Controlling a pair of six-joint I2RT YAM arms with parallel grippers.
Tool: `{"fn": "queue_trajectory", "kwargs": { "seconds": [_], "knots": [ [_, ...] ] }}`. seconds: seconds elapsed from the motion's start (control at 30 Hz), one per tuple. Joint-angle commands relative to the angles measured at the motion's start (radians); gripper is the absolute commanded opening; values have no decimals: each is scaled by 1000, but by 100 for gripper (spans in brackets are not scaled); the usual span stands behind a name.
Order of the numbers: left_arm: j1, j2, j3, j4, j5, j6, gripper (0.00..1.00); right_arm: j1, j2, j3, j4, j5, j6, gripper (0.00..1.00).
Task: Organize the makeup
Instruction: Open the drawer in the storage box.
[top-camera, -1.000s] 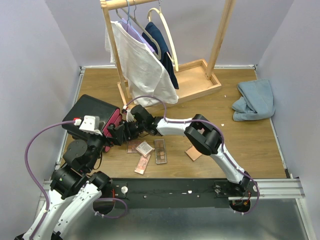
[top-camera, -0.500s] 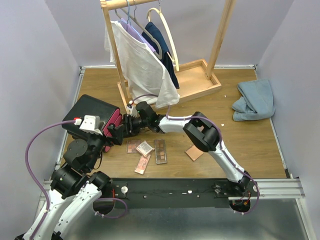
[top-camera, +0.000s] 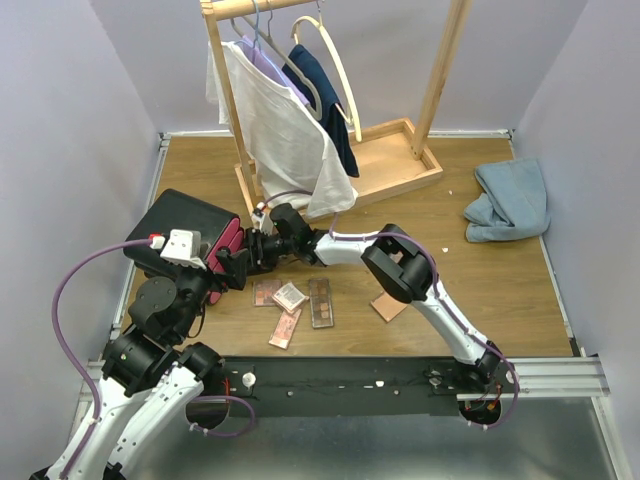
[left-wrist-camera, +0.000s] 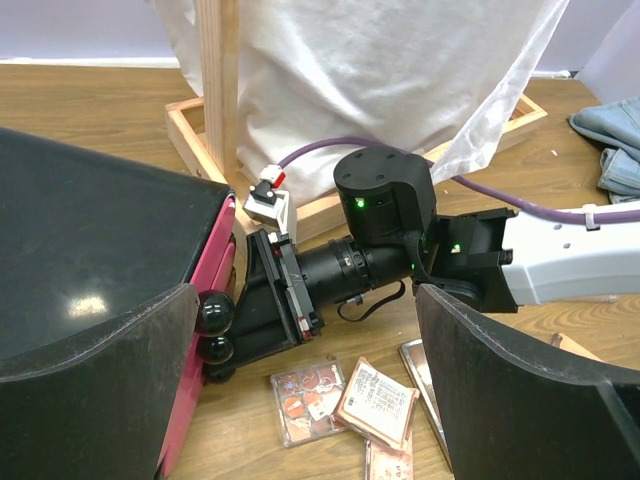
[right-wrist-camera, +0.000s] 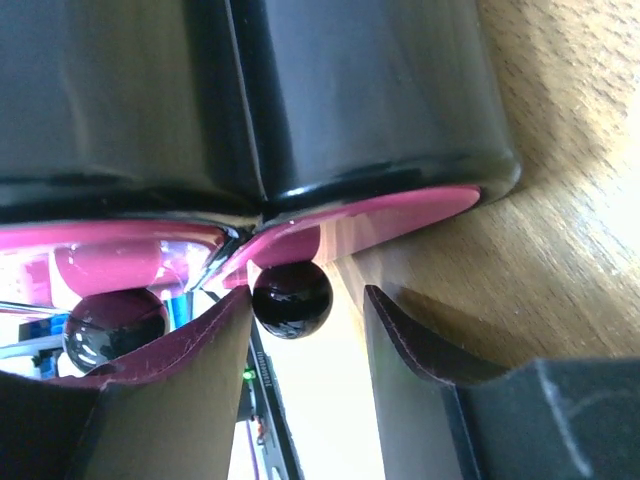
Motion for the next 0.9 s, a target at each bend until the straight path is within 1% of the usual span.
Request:
{"fn": "queue_trajectory", "kwargs": {
  "seconds": [0.0,0.07,0.1,0.2,0.3,0.33,0.57,0.67,0.77,0.87],
  "knots": [
    [9,7,-8,21,20,4,99,3,50,51,5,-32,43,47],
    [9,6,-8,21,19,4,99,1,55,53,7,-38,49,41],
    [9,7,-7,20,17,4,99,1,50,40,16,-47,49,35],
    [9,6,-7,20,17,4,99,-3,17,-16,53,-49,55,25],
    [10,6,-7,20,19,4,99,-16,-23,-78,79,-35,37,21],
    [10,4,-7,18,20,4,99,-20,-60,-137,97,-30,32,20],
    [10,12,-8,21,32,10,99,-83,-223,-395,140,22,-52,20],
    [12,18,-8,26,42,10,99,-85,-249,-459,136,20,-74,24],
    [12,21,-7,24,45,12,99,-85,-261,-489,131,17,-92,27],
    [12,20,-8,26,51,9,99,-91,-269,-500,108,27,-118,39]
  ]
}}
